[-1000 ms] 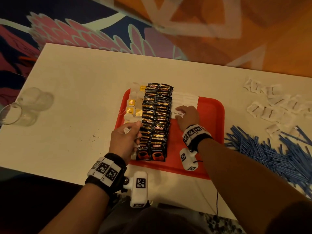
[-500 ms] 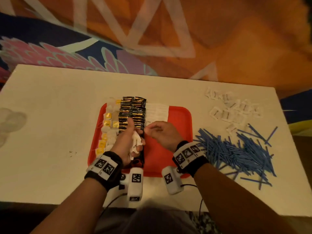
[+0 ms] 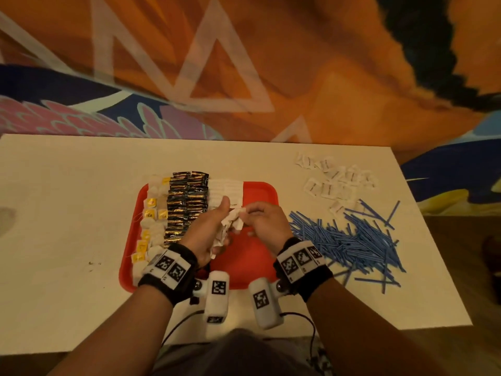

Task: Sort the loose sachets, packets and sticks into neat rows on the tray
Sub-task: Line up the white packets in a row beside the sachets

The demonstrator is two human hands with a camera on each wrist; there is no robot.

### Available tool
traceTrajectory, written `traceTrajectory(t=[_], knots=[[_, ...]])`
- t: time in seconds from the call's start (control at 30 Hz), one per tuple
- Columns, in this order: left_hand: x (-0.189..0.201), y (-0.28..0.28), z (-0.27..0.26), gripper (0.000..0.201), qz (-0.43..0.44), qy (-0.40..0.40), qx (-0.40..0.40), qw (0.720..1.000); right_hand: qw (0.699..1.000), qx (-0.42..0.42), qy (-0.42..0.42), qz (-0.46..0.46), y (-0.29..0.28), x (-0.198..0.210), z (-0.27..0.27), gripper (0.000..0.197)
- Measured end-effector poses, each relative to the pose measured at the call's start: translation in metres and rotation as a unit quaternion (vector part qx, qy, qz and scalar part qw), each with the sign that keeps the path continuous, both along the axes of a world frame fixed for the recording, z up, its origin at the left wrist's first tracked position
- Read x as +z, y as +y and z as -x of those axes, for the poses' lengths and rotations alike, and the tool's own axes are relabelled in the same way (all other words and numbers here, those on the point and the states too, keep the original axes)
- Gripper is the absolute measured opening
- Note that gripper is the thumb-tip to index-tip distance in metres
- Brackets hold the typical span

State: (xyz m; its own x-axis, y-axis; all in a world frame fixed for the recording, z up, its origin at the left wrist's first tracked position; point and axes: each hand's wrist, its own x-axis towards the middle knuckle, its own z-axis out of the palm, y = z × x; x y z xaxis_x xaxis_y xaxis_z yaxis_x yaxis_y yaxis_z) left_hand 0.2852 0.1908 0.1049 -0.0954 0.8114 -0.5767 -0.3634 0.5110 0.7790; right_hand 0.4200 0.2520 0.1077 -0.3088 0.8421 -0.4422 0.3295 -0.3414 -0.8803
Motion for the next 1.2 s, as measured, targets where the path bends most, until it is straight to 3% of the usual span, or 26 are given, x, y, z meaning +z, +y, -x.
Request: traceTrajectory(t=[0.1,0.23,0.4,0.43,0.53,0.6,0.73,0.87,0.97,1.2], knots=[[-0.004,-0.005,-0.003,0.055,-0.033,0.046,0.006,0.998,1.0,-0.013,-0.013,-0.019,0.001,0.002,-0.004,0.011],[-0.008,-0.007,-0.004,0.032,-0.05,0.139,0.055,0.987,1.0,-0.016,-0.01,-0.023,0.001,0.005,-0.007,0.016],[-0.01,-0.008,-0.011,0.01,-0.069,0.103,0.102,0.987,0.999,-0.029,0.033,-0.016,-0.006,0.002,-0.007,0.017],[-0.01,-0.009,-0.012,0.009,-0.07,0.085,0.111,0.988,0.998,-0.03,0.056,-0.004,-0.008,0.003,-0.007,0.015],[-0.012,-0.01,-0.013,0.037,-0.073,0.061,0.108,0.99,0.995,-0.016,0.095,0.01,-0.013,0.007,-0.006,0.009],[-0.011,-0.012,-0.011,0.044,-0.081,0.052,0.105,0.99,0.994,-0.033,0.1,0.024,-0.012,0.006,-0.006,0.003],[-0.012,-0.013,-0.008,0.049,-0.091,0.063,0.09,0.99,0.971,-0.096,0.158,0.151,-0.01,0.007,-0.003,0.02],[-0.015,-0.012,-0.006,0.034,-0.087,0.066,0.11,0.988,0.966,-0.09,0.177,0.164,-0.013,0.004,-0.003,0.028],[-0.014,-0.013,-0.004,0.014,-0.071,0.07,0.129,0.987,0.983,-0.06,0.137,0.11,-0.014,-0.002,-0.006,0.014],[-0.018,-0.007,-0.007,0.017,-0.044,0.134,0.243,0.96,0.991,-0.058,0.097,0.07,-0.012,-0.011,-0.002,0.029]])
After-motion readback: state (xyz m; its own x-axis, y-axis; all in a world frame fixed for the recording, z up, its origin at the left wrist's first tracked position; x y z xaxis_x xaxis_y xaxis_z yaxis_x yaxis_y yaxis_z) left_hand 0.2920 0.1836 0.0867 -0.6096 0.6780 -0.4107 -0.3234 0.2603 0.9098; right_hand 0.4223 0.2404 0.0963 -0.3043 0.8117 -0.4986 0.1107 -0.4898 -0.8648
